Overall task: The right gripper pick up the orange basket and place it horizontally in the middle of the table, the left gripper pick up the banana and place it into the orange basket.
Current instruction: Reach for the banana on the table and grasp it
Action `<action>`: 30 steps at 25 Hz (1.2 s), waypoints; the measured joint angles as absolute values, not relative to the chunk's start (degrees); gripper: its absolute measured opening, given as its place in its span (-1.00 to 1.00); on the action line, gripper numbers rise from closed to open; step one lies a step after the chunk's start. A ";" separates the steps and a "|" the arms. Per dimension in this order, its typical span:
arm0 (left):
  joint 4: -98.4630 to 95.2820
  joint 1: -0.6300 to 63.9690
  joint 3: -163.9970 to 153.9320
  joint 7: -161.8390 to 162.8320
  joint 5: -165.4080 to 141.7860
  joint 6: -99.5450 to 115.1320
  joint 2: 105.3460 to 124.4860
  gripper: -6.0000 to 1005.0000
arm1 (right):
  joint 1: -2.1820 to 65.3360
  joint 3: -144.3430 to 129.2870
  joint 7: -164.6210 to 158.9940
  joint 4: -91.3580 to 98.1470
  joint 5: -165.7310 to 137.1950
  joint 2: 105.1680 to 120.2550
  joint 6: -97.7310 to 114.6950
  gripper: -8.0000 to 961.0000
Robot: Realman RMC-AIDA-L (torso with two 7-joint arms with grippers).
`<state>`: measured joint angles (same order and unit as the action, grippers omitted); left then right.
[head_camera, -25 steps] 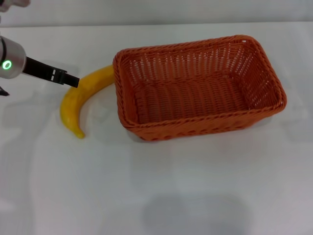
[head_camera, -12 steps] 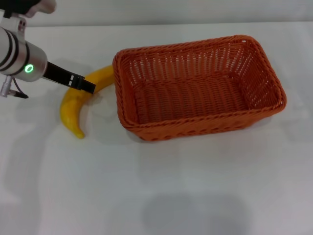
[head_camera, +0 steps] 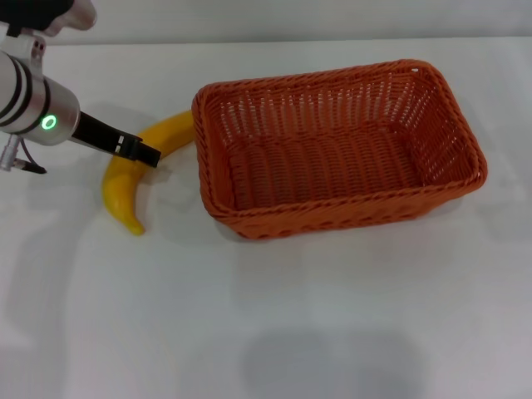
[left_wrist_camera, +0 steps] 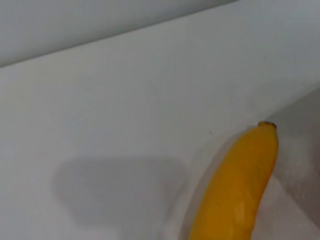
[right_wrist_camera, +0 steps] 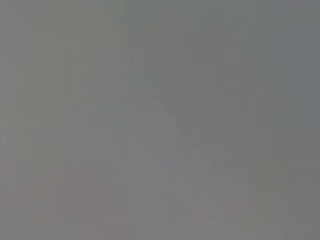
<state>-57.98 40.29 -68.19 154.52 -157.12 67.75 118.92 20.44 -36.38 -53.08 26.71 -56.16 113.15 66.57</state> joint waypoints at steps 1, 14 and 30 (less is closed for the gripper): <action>-57.94 40.25 -68.19 154.53 -157.13 67.84 118.91 0.58 | 20.48 -36.39 -53.08 26.72 -56.16 113.13 66.56 0.83; -57.29 39.16 -67.67 154.27 -157.28 66.38 118.82 0.58 | 20.40 -36.39 -53.08 26.71 -56.16 113.20 66.53 0.83; -54.17 39.73 -67.67 154.16 -157.77 63.58 118.74 0.57 | 20.30 -36.39 -53.11 26.72 -56.16 113.28 66.65 0.83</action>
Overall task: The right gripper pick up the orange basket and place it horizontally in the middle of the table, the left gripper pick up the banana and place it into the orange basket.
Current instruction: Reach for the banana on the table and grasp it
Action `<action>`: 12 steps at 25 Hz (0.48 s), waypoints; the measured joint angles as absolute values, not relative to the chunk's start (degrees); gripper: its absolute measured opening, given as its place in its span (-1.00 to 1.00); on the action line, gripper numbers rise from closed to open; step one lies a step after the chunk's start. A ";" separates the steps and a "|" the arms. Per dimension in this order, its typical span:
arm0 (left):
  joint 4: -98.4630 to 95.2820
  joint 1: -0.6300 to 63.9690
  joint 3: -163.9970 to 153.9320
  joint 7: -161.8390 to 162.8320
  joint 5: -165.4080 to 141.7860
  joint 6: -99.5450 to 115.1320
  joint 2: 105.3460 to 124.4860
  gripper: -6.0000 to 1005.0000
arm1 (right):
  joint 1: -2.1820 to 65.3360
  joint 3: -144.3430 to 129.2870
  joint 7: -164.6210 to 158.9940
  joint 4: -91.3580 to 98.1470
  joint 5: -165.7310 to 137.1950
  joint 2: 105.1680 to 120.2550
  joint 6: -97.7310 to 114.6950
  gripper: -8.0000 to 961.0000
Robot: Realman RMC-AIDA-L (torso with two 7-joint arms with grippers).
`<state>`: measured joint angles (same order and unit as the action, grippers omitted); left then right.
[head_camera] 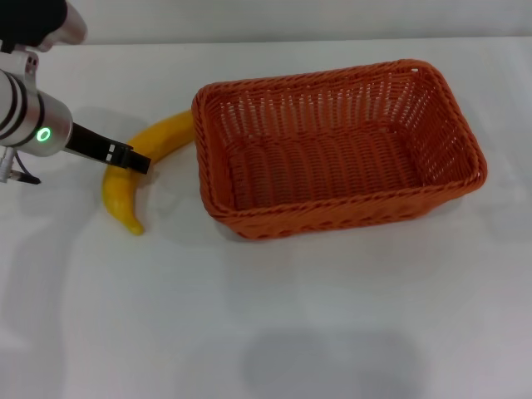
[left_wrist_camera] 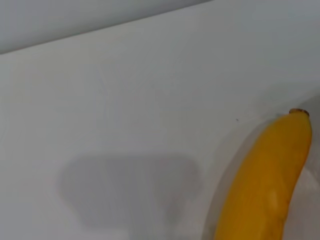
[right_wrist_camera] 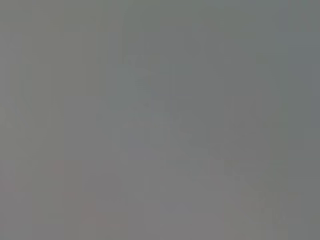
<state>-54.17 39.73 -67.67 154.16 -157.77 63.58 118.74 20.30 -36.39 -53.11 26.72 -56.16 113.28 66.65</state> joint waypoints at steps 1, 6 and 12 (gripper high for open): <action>-54.09 39.74 -67.67 154.16 -157.77 63.57 118.74 0.57 | 20.30 -36.39 -53.11 26.72 -56.16 113.28 66.66 0.83; -53.97 39.80 -67.67 154.16 -157.77 63.16 118.76 0.57 | 20.23 -36.39 -53.10 26.72 -56.16 113.29 66.69 0.83; -53.87 39.82 -67.52 154.69 -157.76 63.03 118.82 0.49 | 20.19 -36.09 -53.08 26.72 -56.16 113.28 66.78 0.83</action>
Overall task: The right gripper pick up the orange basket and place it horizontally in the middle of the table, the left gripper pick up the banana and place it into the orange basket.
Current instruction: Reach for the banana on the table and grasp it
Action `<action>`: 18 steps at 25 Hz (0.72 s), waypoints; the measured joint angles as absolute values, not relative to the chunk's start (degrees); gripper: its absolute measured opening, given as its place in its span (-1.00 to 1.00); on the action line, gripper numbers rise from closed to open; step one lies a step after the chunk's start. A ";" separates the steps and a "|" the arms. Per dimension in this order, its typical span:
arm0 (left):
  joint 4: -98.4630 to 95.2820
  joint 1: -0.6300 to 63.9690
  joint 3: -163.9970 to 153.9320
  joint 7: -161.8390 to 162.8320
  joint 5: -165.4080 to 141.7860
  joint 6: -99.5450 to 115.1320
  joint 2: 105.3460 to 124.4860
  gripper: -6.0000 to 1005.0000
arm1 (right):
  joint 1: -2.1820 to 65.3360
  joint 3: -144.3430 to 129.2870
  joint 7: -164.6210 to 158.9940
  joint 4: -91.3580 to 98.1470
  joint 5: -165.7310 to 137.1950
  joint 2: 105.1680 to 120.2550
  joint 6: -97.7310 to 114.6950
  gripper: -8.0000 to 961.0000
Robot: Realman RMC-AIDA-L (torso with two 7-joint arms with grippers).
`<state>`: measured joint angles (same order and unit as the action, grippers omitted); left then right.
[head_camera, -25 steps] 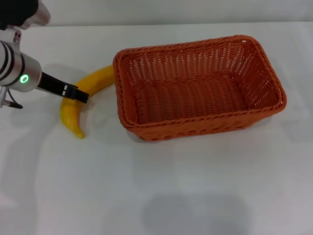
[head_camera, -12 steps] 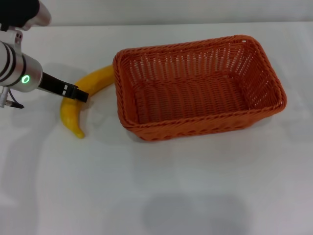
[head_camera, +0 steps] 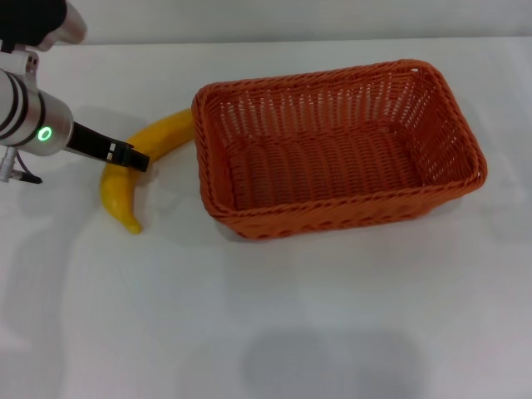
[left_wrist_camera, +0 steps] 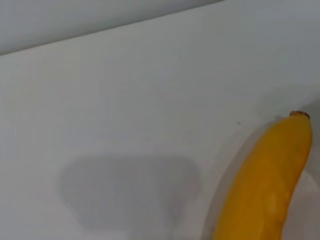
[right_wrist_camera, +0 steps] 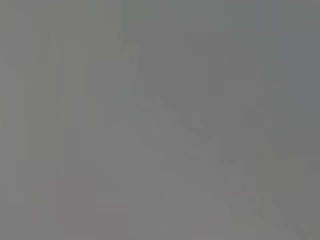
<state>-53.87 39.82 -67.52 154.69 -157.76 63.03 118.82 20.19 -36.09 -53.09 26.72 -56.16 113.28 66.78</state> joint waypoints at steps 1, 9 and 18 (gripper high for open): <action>-53.87 39.82 -67.52 154.70 -157.76 63.03 118.82 0.46 | 20.18 -36.03 -53.08 26.72 -56.16 113.28 66.79 0.83; -54.08 39.65 -67.49 155.20 -157.76 62.97 118.77 0.14 | 19.83 -35.79 -53.19 27.14 -56.13 113.35 66.86 0.83; -56.36 38.91 -67.51 156.60 -157.87 63.18 118.59 0.02 | 19.41 -35.77 -53.24 27.25 -55.71 113.44 66.88 0.83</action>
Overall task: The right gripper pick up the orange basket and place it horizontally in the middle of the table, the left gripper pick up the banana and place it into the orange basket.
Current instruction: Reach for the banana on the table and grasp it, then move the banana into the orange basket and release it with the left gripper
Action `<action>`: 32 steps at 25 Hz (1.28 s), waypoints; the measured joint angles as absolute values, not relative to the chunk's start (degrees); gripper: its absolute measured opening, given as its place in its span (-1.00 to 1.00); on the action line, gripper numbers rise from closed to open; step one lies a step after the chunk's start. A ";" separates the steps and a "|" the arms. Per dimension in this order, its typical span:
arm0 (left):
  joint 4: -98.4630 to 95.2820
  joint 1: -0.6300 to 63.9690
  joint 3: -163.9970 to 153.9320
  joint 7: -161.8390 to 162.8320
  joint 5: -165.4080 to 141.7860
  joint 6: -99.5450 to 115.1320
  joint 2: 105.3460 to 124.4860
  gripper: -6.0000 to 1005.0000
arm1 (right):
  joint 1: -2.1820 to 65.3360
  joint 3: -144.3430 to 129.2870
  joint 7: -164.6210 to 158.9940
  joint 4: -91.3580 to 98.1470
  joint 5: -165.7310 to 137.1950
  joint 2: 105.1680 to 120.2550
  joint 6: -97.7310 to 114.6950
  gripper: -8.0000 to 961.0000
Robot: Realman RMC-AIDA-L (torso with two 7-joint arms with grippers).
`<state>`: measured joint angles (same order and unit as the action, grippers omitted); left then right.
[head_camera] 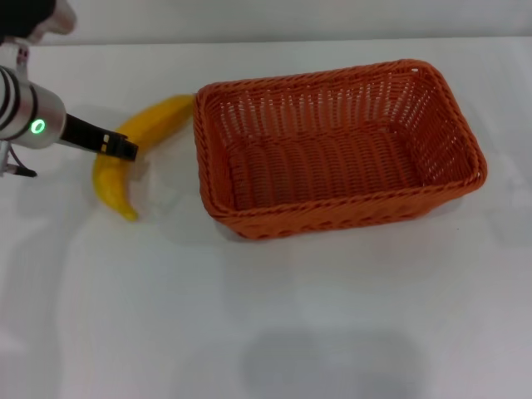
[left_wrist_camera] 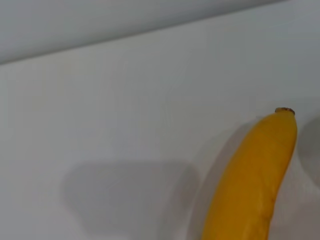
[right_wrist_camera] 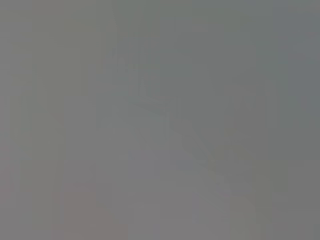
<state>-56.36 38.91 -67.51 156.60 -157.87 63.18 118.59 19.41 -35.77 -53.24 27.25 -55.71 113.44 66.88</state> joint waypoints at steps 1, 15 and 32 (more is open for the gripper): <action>-57.59 38.41 -67.51 156.84 -157.99 63.41 118.62 0.02 | 19.38 -35.77 -53.24 27.25 -55.68 113.44 66.82 0.83; -88.49 30.92 -68.26 160.60 -158.83 81.84 119.02 0.06 | 19.86 -35.67 -53.05 27.34 -55.54 113.31 65.56 0.83; -94.49 43.42 -81.37 161.20 -152.45 84.68 119.08 0.12 | 19.93 -35.68 -53.00 27.33 -55.53 113.93 65.17 0.83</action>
